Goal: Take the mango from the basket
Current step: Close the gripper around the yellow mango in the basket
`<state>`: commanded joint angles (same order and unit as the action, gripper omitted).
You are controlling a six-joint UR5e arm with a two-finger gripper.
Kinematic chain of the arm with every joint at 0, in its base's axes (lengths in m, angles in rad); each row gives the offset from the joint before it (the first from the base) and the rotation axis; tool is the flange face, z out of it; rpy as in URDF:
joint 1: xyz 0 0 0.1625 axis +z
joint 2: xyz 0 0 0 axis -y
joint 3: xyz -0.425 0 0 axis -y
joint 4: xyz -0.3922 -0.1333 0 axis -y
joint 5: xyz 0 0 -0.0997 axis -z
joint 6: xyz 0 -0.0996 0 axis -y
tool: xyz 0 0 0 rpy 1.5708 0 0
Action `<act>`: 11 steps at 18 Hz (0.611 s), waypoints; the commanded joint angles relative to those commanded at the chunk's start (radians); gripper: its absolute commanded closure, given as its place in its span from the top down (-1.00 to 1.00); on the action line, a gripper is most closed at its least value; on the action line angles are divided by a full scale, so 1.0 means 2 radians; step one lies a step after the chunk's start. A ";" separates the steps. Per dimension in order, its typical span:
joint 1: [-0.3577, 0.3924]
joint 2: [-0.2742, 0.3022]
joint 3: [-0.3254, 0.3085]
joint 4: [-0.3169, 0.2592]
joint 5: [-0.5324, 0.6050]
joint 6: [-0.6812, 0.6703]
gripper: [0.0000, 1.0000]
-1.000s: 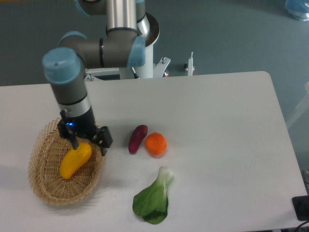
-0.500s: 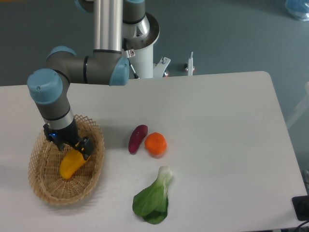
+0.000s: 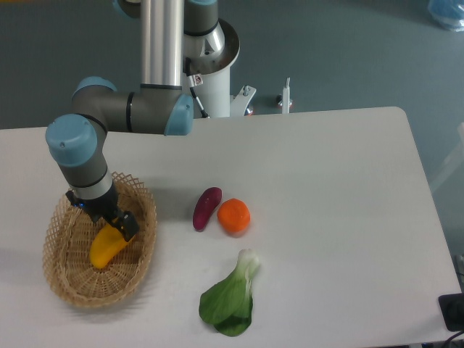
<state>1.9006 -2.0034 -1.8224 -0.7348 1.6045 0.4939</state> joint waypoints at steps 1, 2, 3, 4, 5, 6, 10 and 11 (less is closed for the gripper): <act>0.000 -0.002 0.000 0.000 0.000 0.000 1.00; 0.000 -0.006 0.002 0.000 0.002 0.000 1.00; 0.001 -0.008 0.006 0.000 0.003 0.000 1.00; 0.001 -0.010 0.008 0.000 0.005 0.000 1.00; 0.001 -0.011 0.008 0.000 0.005 -0.001 1.00; 0.001 -0.011 0.008 0.000 0.005 0.000 0.98; 0.001 -0.012 0.007 0.001 0.005 0.001 0.97; 0.001 -0.012 0.006 0.001 0.005 0.001 0.94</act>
<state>1.9021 -2.0279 -1.8101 -0.7332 1.6153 0.4955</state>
